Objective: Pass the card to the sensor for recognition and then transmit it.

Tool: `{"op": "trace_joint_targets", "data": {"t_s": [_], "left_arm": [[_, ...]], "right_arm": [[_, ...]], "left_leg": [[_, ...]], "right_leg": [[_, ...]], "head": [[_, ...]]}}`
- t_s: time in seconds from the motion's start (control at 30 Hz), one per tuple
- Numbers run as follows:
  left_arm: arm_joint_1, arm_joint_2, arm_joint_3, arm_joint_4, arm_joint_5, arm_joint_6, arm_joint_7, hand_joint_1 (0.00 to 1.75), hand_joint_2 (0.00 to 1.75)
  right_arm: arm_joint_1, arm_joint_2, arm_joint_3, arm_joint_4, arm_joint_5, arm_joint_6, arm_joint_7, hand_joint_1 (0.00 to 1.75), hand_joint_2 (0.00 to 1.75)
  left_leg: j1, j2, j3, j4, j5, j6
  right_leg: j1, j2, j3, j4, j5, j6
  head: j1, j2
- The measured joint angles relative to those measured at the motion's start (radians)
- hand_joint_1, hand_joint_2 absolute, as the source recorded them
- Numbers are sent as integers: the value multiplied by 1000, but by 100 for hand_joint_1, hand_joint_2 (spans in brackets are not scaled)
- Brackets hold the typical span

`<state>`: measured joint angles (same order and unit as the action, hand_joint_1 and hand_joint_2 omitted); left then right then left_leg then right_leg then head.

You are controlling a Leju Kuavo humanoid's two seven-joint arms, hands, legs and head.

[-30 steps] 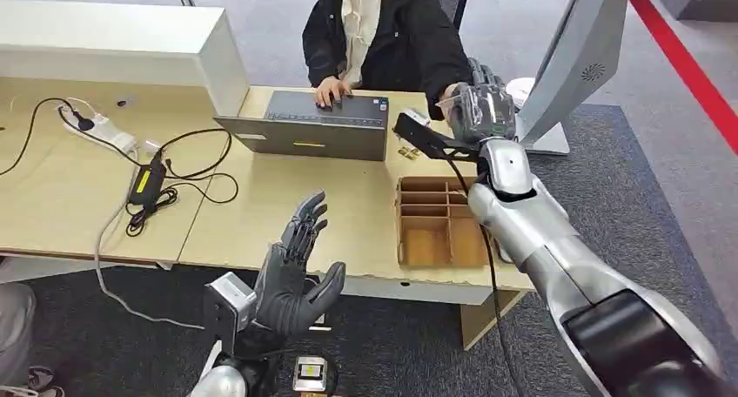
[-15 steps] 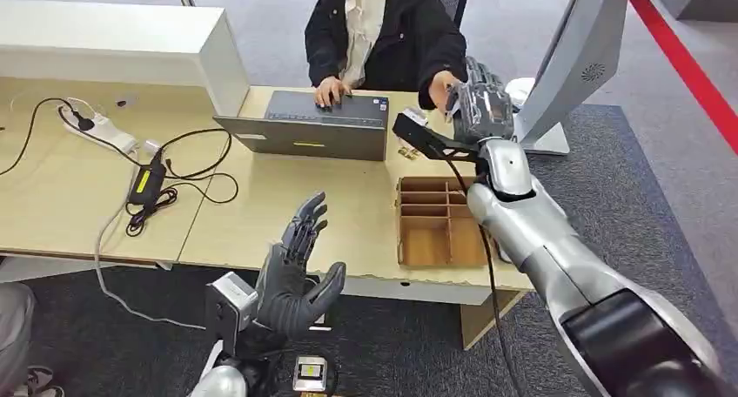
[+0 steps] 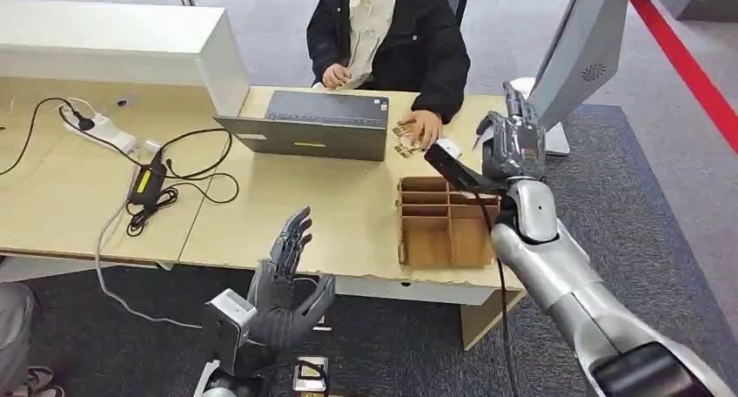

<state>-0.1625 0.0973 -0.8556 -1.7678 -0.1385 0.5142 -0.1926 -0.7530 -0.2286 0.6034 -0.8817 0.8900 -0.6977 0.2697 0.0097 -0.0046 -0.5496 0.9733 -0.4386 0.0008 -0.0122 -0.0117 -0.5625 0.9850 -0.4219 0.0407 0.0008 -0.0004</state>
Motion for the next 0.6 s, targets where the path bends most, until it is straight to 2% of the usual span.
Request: {"op": "trace_joint_targets", "data": {"t_s": [0.17,0.27,0.43,0.6], "left_arm": [[46,19,8,-36,-9,-3,10,0,175],[59,27,8,-43,-6,-9,10,0,175],[71,34,10,-45,4,-19,1,0,175],[70,34,11,-45,5,-33,1,0,175]], "right_arm": [[173,-91,-143,-142,22,-2,26,175,175],[270,-125,-239,-208,35,-3,33,175,175],[416,-156,-402,-288,31,-3,29,175,175],[459,-164,-479,-309,29,-2,29,175,175]], "left_leg": [[0,0,0,0,-1,0],[0,-1,0,0,-1,0],[0,0,0,0,-1,0],[0,0,0,0,-1,0]], "right_leg": [[0,0,0,0,0,0],[0,0,0,0,0,0],[0,0,0,0,0,0],[0,0,0,0,0,0]], "head": [[-1,0],[0,0],[-1,0],[-1,0]]}}
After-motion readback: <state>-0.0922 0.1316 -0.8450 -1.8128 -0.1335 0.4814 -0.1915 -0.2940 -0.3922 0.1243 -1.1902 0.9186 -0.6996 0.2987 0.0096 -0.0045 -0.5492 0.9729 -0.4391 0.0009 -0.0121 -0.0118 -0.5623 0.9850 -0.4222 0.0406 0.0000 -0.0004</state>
